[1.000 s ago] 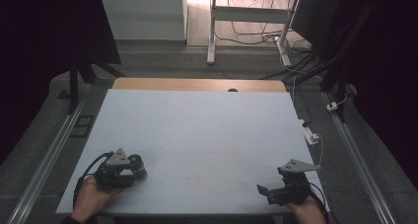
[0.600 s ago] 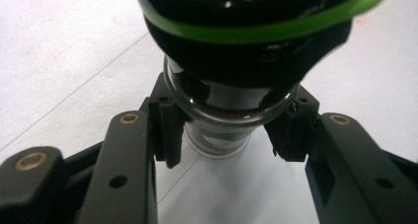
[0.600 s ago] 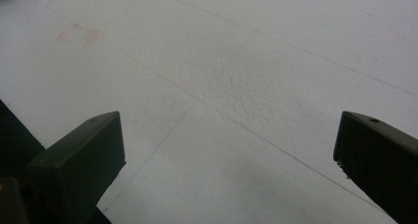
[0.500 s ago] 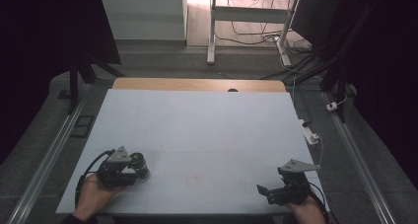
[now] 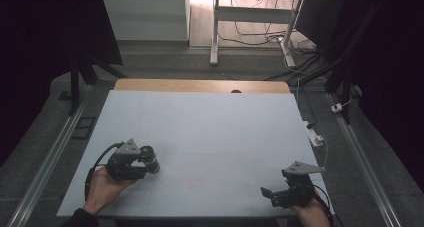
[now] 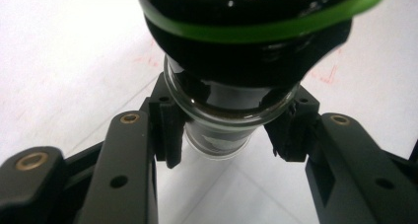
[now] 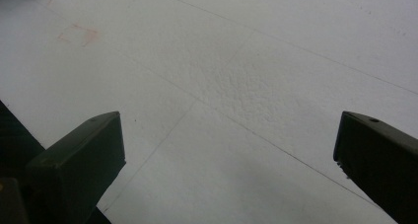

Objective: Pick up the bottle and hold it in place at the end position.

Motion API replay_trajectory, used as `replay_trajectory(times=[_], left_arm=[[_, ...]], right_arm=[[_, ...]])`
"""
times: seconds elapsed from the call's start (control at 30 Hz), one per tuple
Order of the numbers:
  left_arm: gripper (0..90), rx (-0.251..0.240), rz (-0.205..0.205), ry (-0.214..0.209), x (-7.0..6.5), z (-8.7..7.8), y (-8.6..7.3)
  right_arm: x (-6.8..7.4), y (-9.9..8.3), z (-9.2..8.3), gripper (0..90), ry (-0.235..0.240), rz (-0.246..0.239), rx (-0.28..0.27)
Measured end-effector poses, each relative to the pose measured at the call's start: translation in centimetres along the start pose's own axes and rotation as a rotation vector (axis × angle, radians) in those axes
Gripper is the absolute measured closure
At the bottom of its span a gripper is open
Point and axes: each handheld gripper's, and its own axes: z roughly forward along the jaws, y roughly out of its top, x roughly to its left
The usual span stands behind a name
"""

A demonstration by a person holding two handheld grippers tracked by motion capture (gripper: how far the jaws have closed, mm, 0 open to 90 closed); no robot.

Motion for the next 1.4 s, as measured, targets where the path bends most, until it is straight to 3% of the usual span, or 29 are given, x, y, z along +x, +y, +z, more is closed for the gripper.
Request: replay_trajectory(times=[0.2,0.57,0.97,1.4], left_arm=[[53.3,0.002,0.037,0.009,-0.1,0.9,1.8],[53.3,-0.004,0.026,-0.010,0.0,2.9,4.9],[53.3,0.012,0.063,-0.013,-0.2,5.8,8.2],[53.3,0.015,0.072,-0.011,-0.4,9.2,11.6]], right_arm=[[0.0,0.0,0.0,0.0,0.000,0.003,0.000],[-0.1,0.0,0.0,0.0,0.003,0.009,-0.001],[-0.1,0.0,-0.1,0.0,0.003,0.007,-0.002],[-0.1,-0.1,-0.1,0.0,0.005,0.007,-0.004]])
